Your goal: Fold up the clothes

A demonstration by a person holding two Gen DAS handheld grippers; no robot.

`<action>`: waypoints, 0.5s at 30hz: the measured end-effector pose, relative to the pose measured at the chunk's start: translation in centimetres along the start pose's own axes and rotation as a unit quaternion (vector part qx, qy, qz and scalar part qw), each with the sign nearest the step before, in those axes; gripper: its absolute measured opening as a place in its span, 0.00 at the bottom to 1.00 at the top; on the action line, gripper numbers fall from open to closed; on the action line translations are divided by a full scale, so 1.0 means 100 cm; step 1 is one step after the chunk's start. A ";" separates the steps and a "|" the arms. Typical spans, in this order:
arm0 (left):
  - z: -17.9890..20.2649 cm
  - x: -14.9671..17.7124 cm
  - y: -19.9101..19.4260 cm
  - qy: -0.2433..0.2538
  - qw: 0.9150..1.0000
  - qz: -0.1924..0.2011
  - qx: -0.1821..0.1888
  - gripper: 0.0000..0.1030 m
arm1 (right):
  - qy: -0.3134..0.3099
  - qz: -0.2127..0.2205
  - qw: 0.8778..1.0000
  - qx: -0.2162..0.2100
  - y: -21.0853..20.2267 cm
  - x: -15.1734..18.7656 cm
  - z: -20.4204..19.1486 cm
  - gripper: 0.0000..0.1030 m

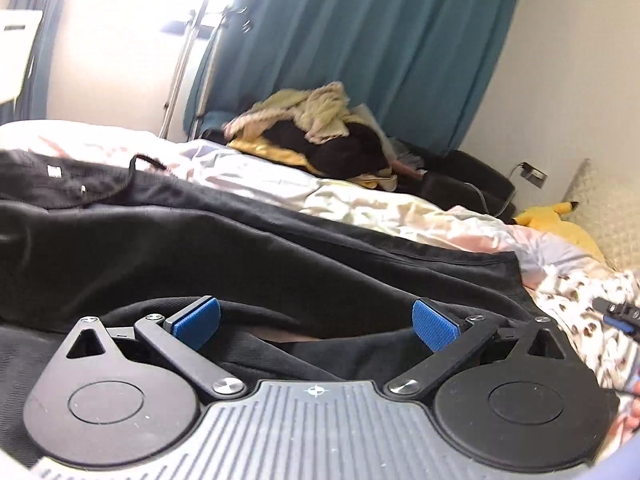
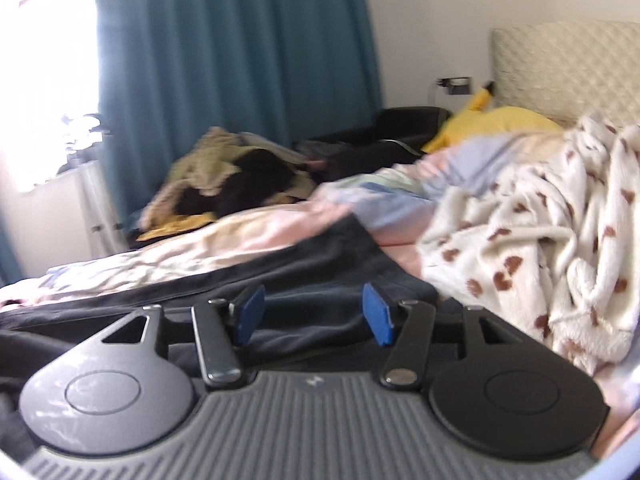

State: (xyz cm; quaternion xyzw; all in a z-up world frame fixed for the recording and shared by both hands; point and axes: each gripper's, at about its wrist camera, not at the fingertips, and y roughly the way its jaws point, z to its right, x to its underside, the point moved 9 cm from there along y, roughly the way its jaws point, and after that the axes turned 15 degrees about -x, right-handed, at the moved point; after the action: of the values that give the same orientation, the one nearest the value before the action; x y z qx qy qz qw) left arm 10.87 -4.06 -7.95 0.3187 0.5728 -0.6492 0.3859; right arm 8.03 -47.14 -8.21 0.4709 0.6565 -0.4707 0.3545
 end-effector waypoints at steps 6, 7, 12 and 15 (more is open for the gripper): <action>-0.007 0.001 -0.053 0.034 0.999 0.021 0.003 0.99 | -0.011 -0.010 1.000 -0.021 -0.077 -0.014 -0.023 0.55; -0.010 0.001 -0.062 0.037 0.999 0.020 0.003 0.99 | -0.010 -0.011 1.000 -0.024 -0.088 -0.015 -0.025 0.55; -0.031 0.000 -0.113 0.069 0.997 0.036 -0.003 0.99 | 0.001 -0.016 1.000 -0.025 -0.124 -0.015 -0.027 0.57; -0.054 -0.003 -0.140 0.084 0.995 0.044 -0.017 0.99 | 0.020 -0.015 0.999 -0.031 -0.136 -0.011 -0.022 0.61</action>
State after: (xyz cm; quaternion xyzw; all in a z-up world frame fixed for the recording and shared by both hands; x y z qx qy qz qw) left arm -1.28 1.93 -1.43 0.3904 0.5993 -0.5928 0.3701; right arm -4.63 -46.93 -2.66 0.4592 0.6846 -0.4461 0.3485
